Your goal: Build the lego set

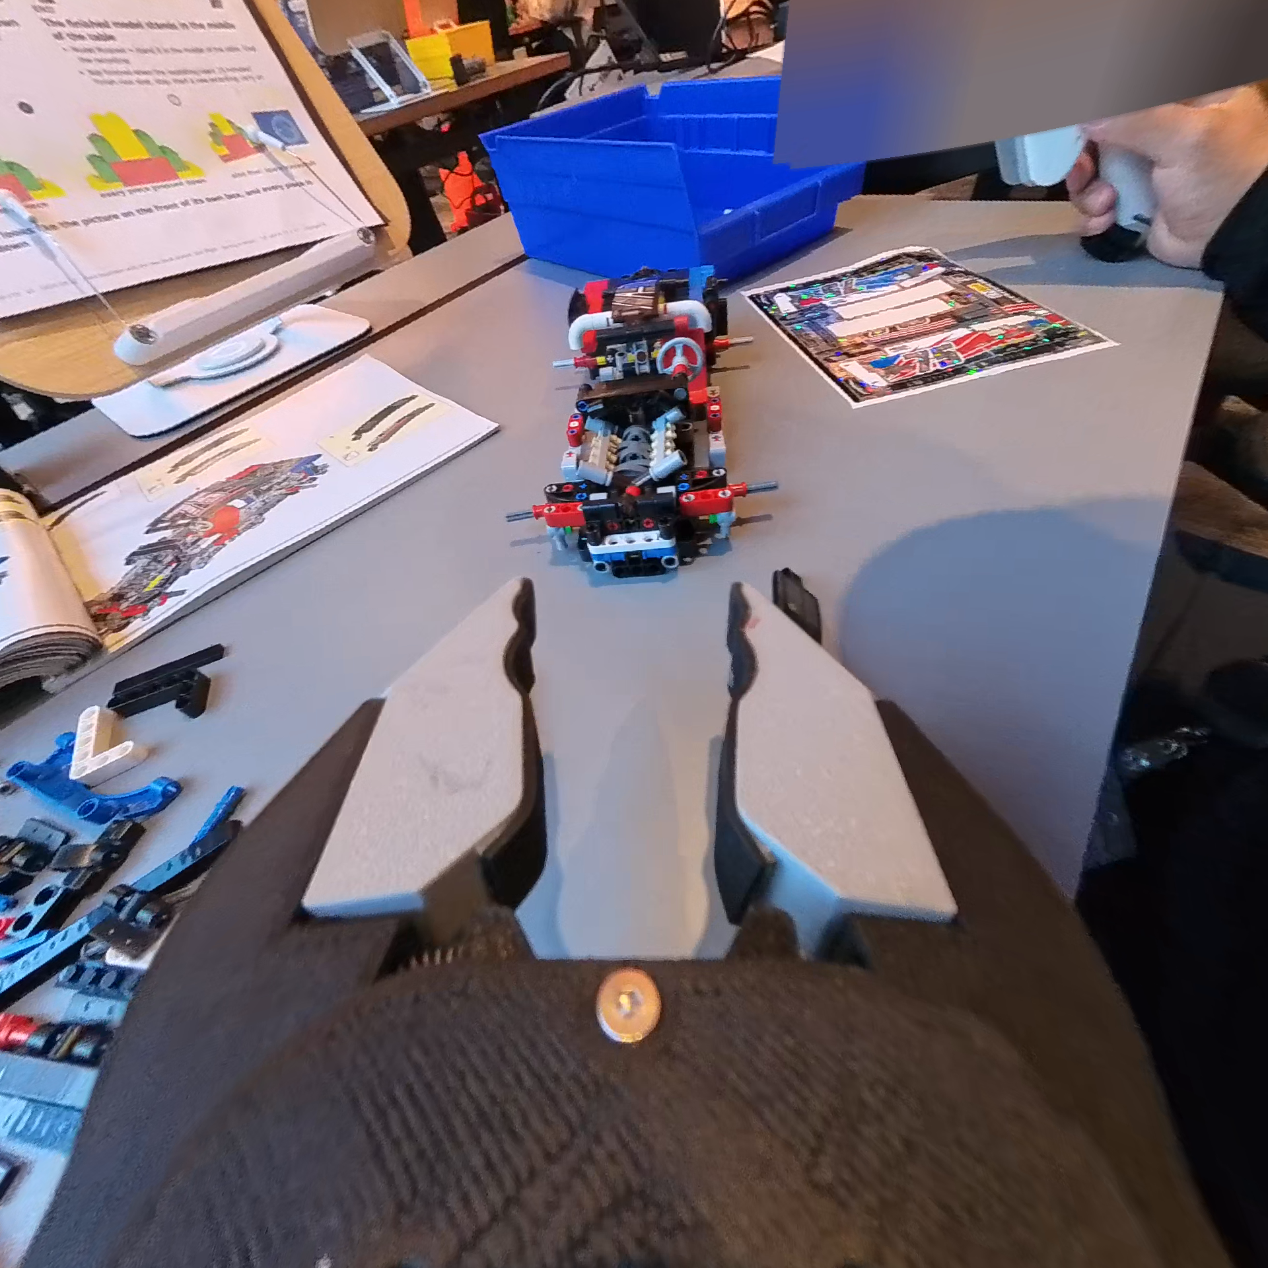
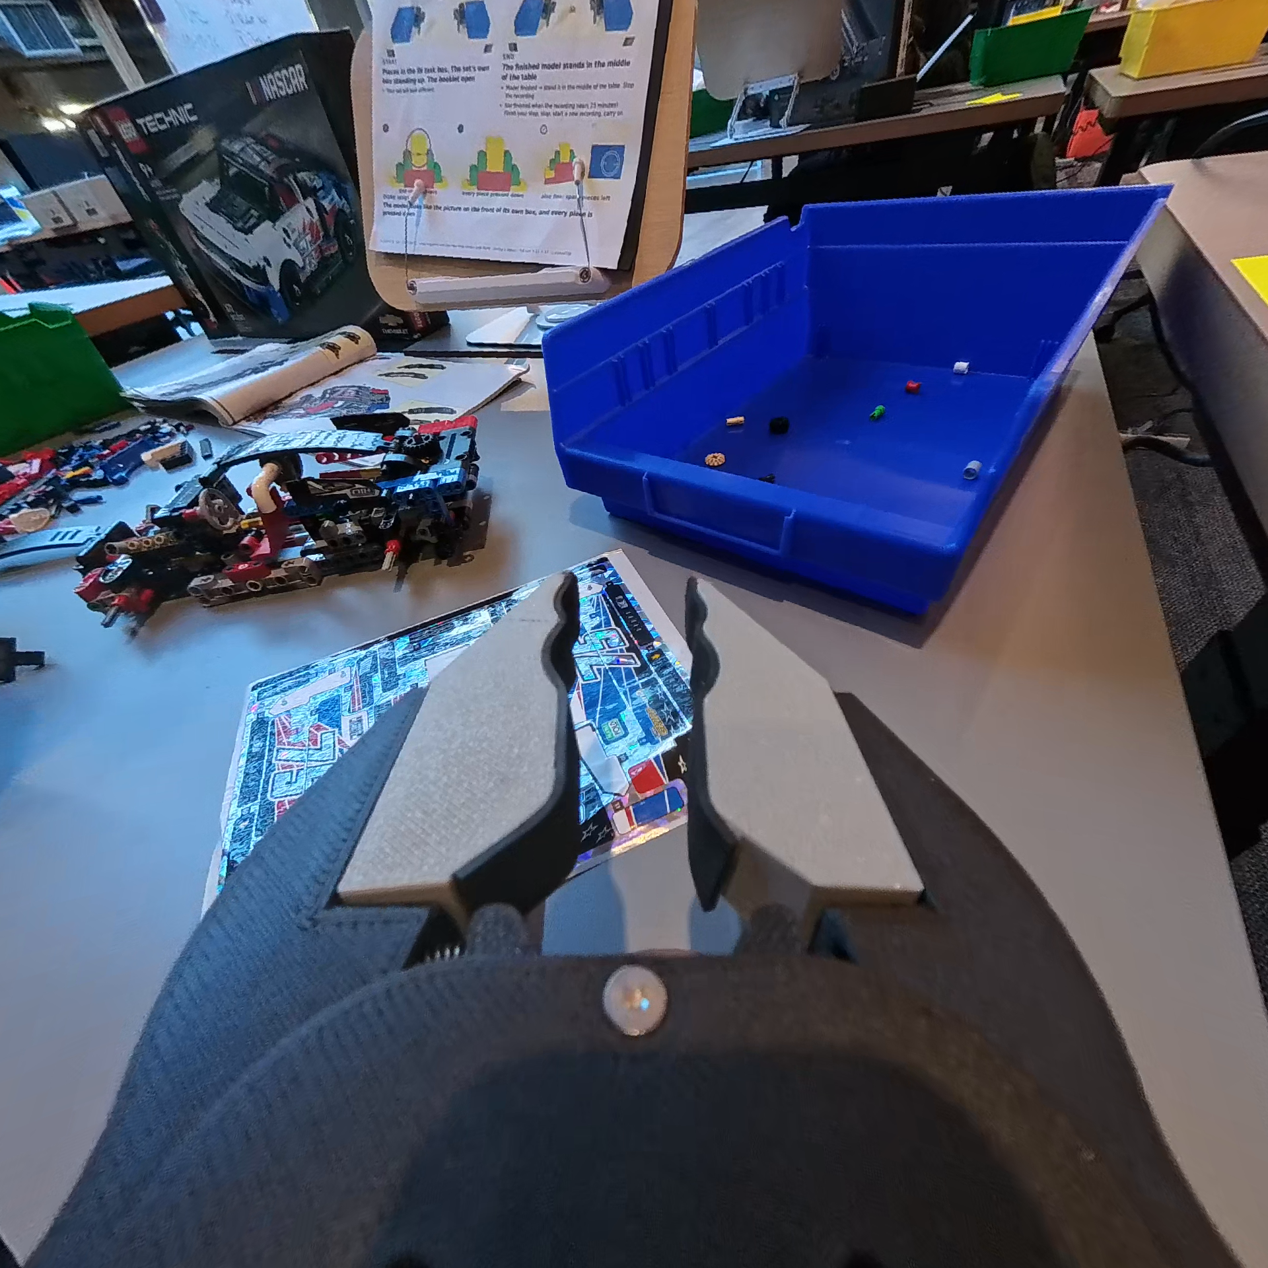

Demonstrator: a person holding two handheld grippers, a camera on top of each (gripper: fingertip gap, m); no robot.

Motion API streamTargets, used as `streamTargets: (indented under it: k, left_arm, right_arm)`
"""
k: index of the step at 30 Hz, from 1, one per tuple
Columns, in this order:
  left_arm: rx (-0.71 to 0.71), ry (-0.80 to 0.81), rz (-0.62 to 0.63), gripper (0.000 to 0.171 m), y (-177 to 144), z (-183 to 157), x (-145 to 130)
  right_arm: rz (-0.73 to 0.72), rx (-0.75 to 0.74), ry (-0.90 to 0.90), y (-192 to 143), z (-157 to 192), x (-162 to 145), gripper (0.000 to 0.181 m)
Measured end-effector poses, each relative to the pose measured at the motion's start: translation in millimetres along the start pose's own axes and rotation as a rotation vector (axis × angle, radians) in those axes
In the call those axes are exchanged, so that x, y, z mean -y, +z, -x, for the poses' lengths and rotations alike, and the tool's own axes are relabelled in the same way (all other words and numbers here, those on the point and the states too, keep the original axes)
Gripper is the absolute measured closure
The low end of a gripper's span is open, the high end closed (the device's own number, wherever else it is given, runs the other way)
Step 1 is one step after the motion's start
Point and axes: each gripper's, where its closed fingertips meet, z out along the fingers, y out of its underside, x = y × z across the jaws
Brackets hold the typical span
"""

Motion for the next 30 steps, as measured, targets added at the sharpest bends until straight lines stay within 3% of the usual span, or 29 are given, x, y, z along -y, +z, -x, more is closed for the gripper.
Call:
streamTargets:
  k: [4,12,20,30]
  left_arm:
    - [-0.087,0.002,0.035,0.118,-2.2,-15.7,-5.3]
    - [-0.279,0.014,0.237,0.114,-7.9,-47.1,-36.3]
    - [-0.329,0.065,0.373,0.118,-5.1,-57.3,-57.4]
    - [-0.301,0.139,0.363,0.129,-0.2,-50.0,-57.7]
  right_arm:
    - [-0.001,-0.003,-0.008,-0.2,0.5,0.0,0.154]
    - [0.001,0.0,-0.015,-0.3,1.8,-0.3,0.154]
    - [0.007,-0.004,-0.016,0.1,1.9,-1.1,0.154]
    - [0.03,-0.023,0.001,2.7,-2.3,-3.7,0.154]
